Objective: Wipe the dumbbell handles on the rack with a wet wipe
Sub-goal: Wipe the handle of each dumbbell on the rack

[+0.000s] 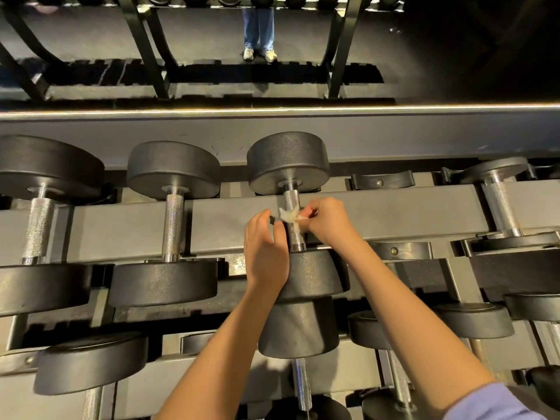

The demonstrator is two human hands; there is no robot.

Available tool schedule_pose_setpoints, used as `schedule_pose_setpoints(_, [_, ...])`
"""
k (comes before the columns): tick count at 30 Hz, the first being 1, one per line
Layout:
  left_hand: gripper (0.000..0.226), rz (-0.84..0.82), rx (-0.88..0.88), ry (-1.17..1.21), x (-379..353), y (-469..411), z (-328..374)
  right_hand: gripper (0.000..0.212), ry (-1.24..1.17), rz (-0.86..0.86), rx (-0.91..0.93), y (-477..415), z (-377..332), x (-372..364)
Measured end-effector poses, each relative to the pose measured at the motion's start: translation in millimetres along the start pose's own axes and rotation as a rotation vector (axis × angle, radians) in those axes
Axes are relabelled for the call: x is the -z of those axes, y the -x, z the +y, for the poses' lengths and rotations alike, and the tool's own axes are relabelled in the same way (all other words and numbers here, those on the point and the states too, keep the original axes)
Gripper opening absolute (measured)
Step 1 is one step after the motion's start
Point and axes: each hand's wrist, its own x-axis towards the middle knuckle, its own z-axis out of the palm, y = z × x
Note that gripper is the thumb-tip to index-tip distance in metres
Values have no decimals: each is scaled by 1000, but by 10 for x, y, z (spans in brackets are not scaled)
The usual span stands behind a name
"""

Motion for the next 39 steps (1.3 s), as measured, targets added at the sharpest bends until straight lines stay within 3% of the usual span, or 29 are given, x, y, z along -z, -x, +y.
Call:
schedule_pose_setpoints(3, [40, -1, 2, -9, -3, -2, -12, 11, 23, -73, -19, 14, -3, 36])
schedule_pose_setpoints(8, [39, 0, -11, 1, 8, 9, -26, 8, -113, 291, 74, -253, -180, -66])
schedule_pose_setpoints(11, [39, 6, -16, -3, 3, 4, -36, 14, -66, 357, 102, -271, -184, -153])
schedule_pose_setpoints(17, [36, 21, -46, 1, -12, -4, -61, 9, 21, 67, 110, -64, 60, -39])
schedule_pose_setpoints(22, [37, 10, -110, 18, 7, 23, -64, 7, -155, 259, 32, -153, -87, -90])
schedule_pose_setpoints(27, [38, -99, -38, 175, 50, 11, -29, 8, -82, 93, 36, 3, -10, -36])
schedule_pose_setpoints(31, [40, -208, 58, 255, 80, -43, 89, 13, -255, 42, 16, 189, 12, -11])
schedule_pose_setpoints(34, [39, -225, -25, 149, 108, -91, 146, 15, -353, -12, -12, 273, -52, 29])
schedule_pose_setpoints(39, [24, -218, -148, 43, 141, -174, 200, 22, -744, -33, -86, 354, -147, 74])
